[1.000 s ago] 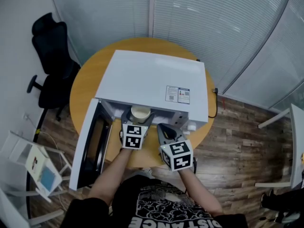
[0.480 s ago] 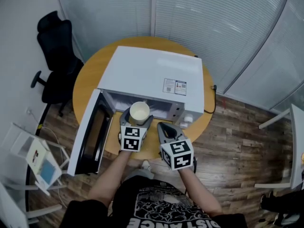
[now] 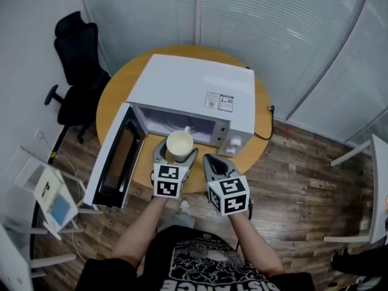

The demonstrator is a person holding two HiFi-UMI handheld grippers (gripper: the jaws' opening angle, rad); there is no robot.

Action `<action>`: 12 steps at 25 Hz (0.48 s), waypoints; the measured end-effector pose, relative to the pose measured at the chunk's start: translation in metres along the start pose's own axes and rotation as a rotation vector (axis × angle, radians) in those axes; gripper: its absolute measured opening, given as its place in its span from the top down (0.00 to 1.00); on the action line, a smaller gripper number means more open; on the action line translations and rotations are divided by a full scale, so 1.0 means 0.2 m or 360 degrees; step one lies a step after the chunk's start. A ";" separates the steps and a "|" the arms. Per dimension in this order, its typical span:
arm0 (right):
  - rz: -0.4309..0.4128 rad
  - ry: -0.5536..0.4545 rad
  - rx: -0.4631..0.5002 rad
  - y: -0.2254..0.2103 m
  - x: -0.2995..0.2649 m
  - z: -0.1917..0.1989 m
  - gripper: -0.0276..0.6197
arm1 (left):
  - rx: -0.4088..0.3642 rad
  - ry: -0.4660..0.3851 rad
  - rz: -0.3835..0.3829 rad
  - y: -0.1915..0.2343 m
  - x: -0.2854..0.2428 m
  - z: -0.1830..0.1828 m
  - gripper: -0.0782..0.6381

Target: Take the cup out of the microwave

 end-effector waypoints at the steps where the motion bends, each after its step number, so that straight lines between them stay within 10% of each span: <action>1: -0.0002 -0.0005 -0.0003 0.00 0.02 0.00 0.93 | -0.0003 -0.0004 -0.0003 -0.02 0.02 0.00 0.29; 12: -0.0045 -0.0059 0.0006 0.05 0.20 0.06 0.93 | -0.0017 -0.0028 -0.0038 -0.15 0.24 0.04 0.29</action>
Point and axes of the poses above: the fingertips, and each gripper's own axes: x backward along the fingers, y to its left, z out of its underside, the point moved 4 cm from there along x, backward along the fingers, and after that the axes turned 1 degree about x, right-handed, at the moved point
